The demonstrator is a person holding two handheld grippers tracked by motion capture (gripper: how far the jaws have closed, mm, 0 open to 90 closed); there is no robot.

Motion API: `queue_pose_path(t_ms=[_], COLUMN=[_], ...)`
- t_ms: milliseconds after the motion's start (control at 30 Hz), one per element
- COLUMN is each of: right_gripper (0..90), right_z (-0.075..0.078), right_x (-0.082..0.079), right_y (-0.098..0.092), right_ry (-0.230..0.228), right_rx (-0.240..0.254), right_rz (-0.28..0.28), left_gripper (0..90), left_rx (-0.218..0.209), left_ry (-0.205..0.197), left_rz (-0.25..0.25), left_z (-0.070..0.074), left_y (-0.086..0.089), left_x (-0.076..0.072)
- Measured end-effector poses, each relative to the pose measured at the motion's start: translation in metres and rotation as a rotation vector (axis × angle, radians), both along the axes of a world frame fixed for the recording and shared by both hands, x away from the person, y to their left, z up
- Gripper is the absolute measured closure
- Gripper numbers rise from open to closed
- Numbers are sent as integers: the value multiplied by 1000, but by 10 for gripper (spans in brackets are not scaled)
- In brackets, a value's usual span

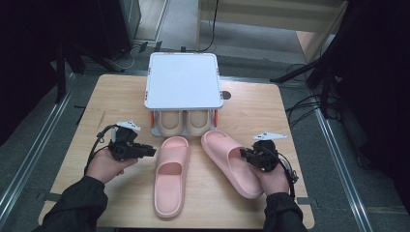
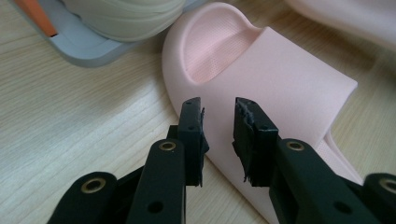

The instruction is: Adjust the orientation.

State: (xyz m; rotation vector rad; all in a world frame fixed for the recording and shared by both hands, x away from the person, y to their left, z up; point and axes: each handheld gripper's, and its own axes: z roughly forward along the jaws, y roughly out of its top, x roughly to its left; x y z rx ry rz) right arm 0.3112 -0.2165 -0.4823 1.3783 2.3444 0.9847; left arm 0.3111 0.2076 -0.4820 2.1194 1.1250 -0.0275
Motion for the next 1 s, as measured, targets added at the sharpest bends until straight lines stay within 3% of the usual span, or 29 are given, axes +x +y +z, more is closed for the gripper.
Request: queue_pose_path(t_ms=[500, 700, 800, 1000], right_gripper=[759, 710, 647, 620], right_z=[-16, -16, -15, -7], right_x=[-4, -8, -9, -15], right_y=[37, 39, 38, 31], right_ry=[3, 15, 1, -17], right_rx=[-83, -58, -30, 10], right_rz=[48, 52, 84, 117], left_gripper=[678, 643, 634, 632], left_rx=[-2, 7, 0, -12], left_ry=[7, 7, 1, -8], left_rz=[-7, -10, -4, 9], left_z=[-2, -3, -2, 0], left_y=[-3, -4, -3, 0], left_x=[3, 3, 3, 3])
